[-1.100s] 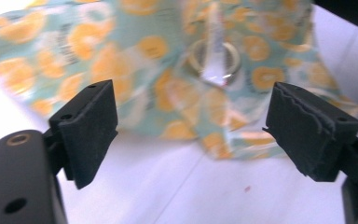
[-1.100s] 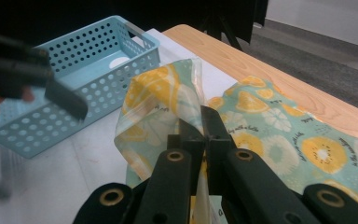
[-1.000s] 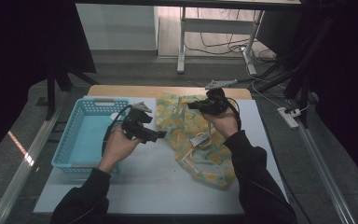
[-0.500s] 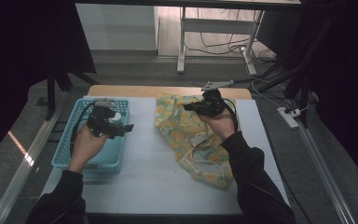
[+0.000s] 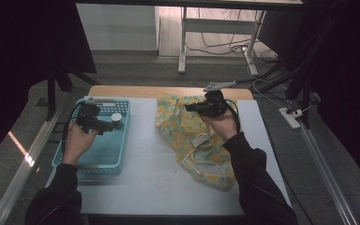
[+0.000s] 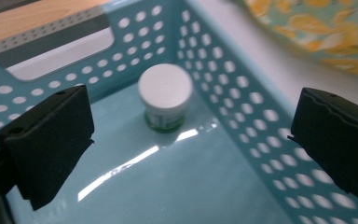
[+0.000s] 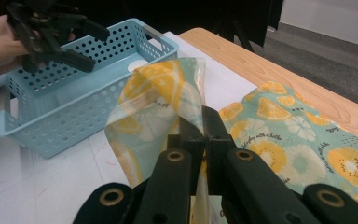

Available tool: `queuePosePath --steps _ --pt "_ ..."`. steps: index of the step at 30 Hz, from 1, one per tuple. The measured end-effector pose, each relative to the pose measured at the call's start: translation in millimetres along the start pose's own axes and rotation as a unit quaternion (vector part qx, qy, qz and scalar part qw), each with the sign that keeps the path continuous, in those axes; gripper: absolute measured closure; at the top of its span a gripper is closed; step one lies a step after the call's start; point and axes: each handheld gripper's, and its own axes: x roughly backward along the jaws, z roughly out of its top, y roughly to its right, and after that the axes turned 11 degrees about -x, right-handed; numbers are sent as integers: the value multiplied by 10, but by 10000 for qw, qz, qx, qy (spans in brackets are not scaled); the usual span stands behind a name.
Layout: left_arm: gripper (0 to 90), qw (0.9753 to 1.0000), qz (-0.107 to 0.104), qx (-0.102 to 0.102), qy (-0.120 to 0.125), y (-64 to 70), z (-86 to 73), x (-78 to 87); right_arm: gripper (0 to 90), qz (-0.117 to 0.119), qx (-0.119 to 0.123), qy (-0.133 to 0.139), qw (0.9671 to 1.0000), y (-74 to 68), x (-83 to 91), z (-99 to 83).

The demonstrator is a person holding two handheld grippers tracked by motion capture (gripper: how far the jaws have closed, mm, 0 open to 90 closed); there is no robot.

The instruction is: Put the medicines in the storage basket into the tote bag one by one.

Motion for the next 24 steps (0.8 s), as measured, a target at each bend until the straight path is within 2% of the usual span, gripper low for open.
queuePosePath --steps 4,12,14,19,22,24 --pt "0 9996 107 -148 -203 -41 27 -135 893 -19 -17 4 10000 15 16 -1" --pt "0 9985 105 -163 -519 -120 84 -402 893 -13 -11 10 10000 12 20 3" --pt "0 9985 22 -144 -526 -140 90 -455 893 -12 -11 12 10000 14 21 5" --pt "7 9968 61 -182 -770 -171 104 -575 893 -19 -14 14 10000 18 24 3" --pt "55 9971 45 -218 -734 -182 120 -597 893 -17 -12 18 10000 19 25 2" --pt "128 9967 -4 -303 -753 -175 132 -605 893 -14 -6 18 10000 18 24 3"
